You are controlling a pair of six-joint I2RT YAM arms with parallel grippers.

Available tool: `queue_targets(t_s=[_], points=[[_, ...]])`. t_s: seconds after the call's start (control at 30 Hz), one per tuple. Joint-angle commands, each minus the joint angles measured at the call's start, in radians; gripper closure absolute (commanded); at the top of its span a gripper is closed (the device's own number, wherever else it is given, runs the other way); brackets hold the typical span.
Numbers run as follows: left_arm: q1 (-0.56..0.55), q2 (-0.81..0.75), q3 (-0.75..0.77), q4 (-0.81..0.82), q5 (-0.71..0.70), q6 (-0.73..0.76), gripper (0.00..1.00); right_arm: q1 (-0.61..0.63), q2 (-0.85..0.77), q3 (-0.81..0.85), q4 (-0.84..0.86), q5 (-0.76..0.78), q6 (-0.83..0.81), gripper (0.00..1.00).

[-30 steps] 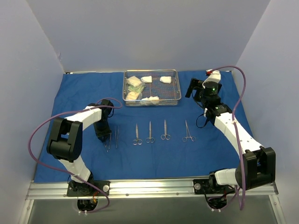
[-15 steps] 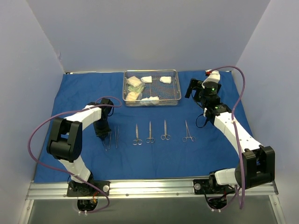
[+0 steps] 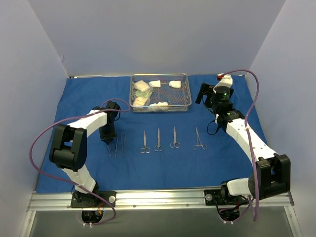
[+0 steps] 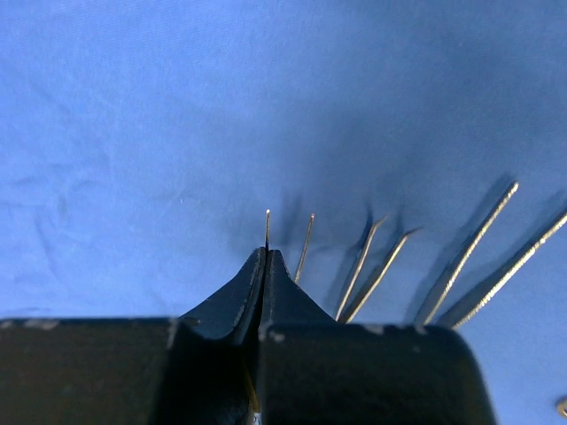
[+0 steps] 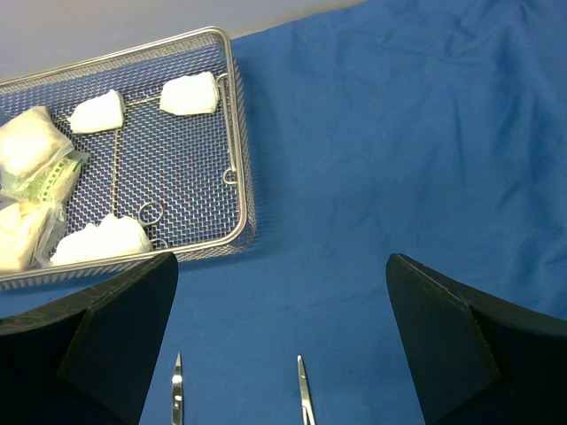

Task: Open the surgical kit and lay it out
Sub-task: Place the medical item in the surgical kit.

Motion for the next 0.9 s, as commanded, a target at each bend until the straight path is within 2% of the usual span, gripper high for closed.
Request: queue_targets(t_s=[0.0, 0.43, 0.6, 0.63, 0.67, 0.73, 0.8, 0.87], points=[[0.0, 0.02, 0.023, 0.049, -0.031, 0.04, 0.98, -0.009, -0.005, 0.039, 0.01, 0.009, -0.018, 0.0], [-0.002, 0.075, 0.001, 0.065, -0.045, 0.03, 0.98, -0.015, 0.018, 0.045, 0.002, 0.022, -0.029, 0.0], [0.0, 0.052, 0.004, 0.059, -0.04, 0.018, 0.75, -0.016, 0.021, 0.047, -0.001, 0.018, -0.027, 0.0], [0.0, 0.048, 0.004, 0.056, -0.04, 0.017, 0.63, -0.015, 0.022, 0.047, -0.001, 0.018, -0.026, 0.0], [0.0, 0.042, 0.007, 0.052, -0.043, 0.011, 0.57, -0.016, 0.022, 0.047, -0.004, 0.016, -0.024, 0.0], [-0.002, 0.026, 0.01, 0.039, -0.048, 0.004, 0.48, -0.016, 0.021, 0.047, -0.007, 0.015, -0.023, 0.0], [0.0, 0.002, 0.026, 0.023, -0.059, 0.0, 0.45, -0.016, 0.016, 0.047, -0.007, 0.01, -0.022, 0.0], [0.0, -0.02, 0.039, -0.008, -0.062, -0.009, 0.33, -0.016, 0.011, 0.048, -0.008, 0.007, -0.023, 0.0]])
